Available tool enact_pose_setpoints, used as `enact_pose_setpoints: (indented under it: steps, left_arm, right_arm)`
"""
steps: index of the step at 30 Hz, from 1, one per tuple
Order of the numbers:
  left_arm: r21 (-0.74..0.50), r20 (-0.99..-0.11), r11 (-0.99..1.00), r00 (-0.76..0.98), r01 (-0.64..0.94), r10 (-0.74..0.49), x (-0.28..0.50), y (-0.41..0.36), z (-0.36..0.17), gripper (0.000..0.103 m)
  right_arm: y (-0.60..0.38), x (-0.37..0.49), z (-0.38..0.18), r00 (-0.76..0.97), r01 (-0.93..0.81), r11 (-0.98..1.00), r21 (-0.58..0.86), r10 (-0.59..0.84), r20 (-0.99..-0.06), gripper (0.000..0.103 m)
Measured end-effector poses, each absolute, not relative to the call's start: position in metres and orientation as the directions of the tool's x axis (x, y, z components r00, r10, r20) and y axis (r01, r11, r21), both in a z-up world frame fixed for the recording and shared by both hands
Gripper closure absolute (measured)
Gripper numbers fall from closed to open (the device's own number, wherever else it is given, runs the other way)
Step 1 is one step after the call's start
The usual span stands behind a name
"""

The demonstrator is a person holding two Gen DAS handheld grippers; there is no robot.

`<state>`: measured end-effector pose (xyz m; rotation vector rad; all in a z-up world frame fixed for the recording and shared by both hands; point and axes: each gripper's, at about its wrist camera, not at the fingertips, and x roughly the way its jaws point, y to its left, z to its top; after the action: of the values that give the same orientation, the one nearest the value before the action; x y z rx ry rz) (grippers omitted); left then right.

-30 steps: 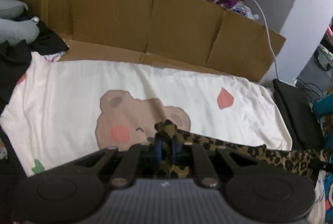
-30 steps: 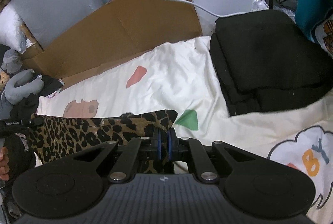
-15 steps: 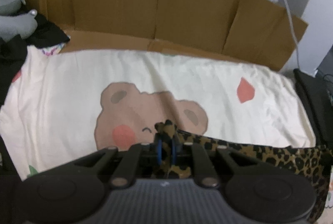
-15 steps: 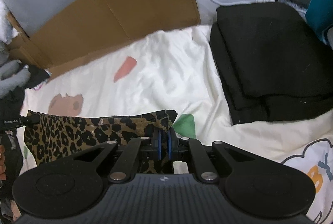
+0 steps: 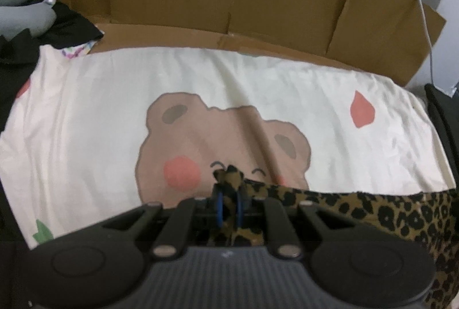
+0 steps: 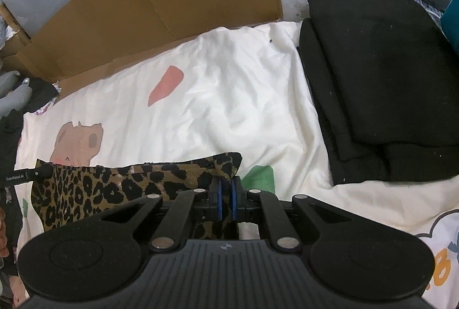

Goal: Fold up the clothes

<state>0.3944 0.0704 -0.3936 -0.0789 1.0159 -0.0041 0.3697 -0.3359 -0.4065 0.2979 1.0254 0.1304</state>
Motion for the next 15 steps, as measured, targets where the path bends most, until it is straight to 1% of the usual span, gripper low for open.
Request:
enact_pose_setpoints:
  steps: [5,8,10,11,12,13,15]
  left_arm:
    - [-0.071,-0.867,0.997,0.497,-0.043,-0.041,0.405,0.064,-0.416,0.093]
    - [-0.094,-0.875,0.993,0.481,-0.073,-0.047,0.405,0.065,-0.426,0.090]
    - [-0.097,-0.878,0.990,0.478,-0.102,-0.037,0.405,0.068,-0.422,0.082]
    - [-0.095,-0.874,0.988,0.486,-0.123,-0.024,0.403,0.070,-0.416,0.081]
    - [-0.106,-0.862,0.984,0.507,-0.143,-0.019,0.399,0.072,-0.408,0.077]
    - [-0.117,-0.850,0.980,0.527,-0.163,-0.014,0.395,0.075,-0.400,0.070]
    - [-0.179,-0.828,0.970,0.558,-0.167,-0.057,0.385,0.076,-0.385,0.068]
  right_arm:
    - [-0.340,0.382,-0.429,0.481,0.055,0.954,0.296,0.234,-0.845,0.098]
    - [-0.341,0.386,-0.445,0.457,0.061,0.952,0.300,0.241,-0.856,0.097]
    - [-0.342,0.384,-0.446,0.466,0.065,0.950,0.305,0.242,-0.851,0.096]
    - [-0.343,0.383,-0.444,0.475,0.067,0.951,0.303,0.237,-0.848,0.092]
    - [-0.345,0.380,-0.440,0.490,0.071,0.953,0.295,0.225,-0.842,0.088]
    - [-0.347,0.377,-0.435,0.511,0.070,0.955,0.288,0.214,-0.833,0.086]
    - [-0.352,0.369,-0.423,0.555,0.062,0.956,0.287,0.206,-0.806,0.086]
